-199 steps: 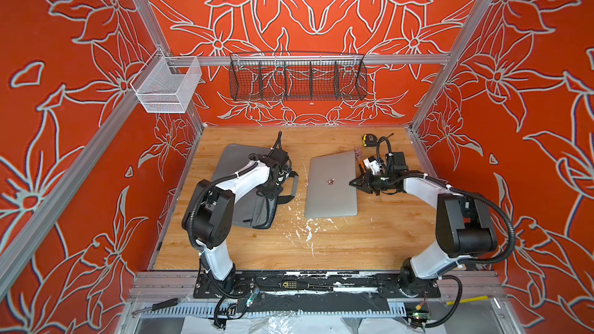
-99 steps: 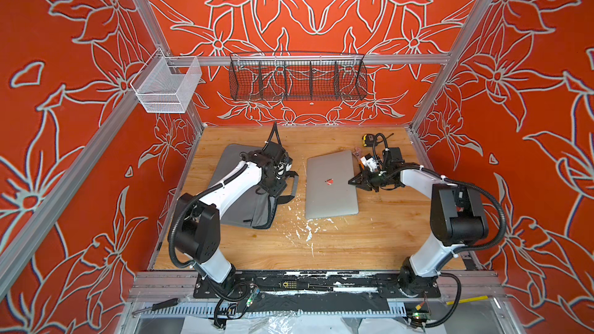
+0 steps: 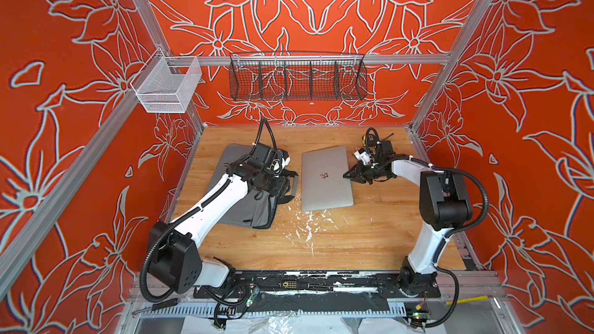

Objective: Open the zippered laptop bag and take out the laptop
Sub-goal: Place the laptop at the center of the board.

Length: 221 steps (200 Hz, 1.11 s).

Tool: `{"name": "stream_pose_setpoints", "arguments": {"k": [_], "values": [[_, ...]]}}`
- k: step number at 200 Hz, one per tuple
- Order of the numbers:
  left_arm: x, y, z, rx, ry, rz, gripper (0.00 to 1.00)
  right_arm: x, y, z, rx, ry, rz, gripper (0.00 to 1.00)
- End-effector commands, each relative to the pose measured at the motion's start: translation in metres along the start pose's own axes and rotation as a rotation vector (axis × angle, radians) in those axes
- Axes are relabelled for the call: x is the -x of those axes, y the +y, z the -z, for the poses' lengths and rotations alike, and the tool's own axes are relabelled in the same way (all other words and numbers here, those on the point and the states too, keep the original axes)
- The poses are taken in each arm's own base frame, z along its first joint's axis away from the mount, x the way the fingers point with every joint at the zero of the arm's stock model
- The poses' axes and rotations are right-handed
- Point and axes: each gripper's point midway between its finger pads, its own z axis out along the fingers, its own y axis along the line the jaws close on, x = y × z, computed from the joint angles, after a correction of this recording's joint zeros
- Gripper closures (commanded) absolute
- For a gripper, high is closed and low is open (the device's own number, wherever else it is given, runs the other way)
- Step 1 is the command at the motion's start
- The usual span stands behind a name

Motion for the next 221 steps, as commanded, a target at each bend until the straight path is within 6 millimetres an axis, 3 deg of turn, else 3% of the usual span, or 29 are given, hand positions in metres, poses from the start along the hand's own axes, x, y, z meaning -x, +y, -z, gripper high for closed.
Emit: {"name": "stream_pose_setpoints", "arguments": {"k": [1, 62, 166, 221], "values": [[0.006, -0.009, 0.000, -0.063, -0.048, 0.050, 0.32, -0.013, -0.073, -0.007, -0.338, 0.031, -0.054, 1.00], [-0.008, -0.006, -0.005, -0.053, -0.042, 0.036, 0.33, -0.004, -0.086, -0.003, -0.429, 0.035, -0.019, 1.00], [-0.005, -0.006, -0.003, -0.050, -0.064, -0.003, 0.35, -0.017, -0.098, 0.004, -0.573, -0.021, 0.012, 0.95], [-0.009, -0.004, 0.002, -0.033, -0.069, -0.012, 0.35, -0.015, -0.095, 0.003, -0.597, -0.023, 0.021, 0.81]]}}
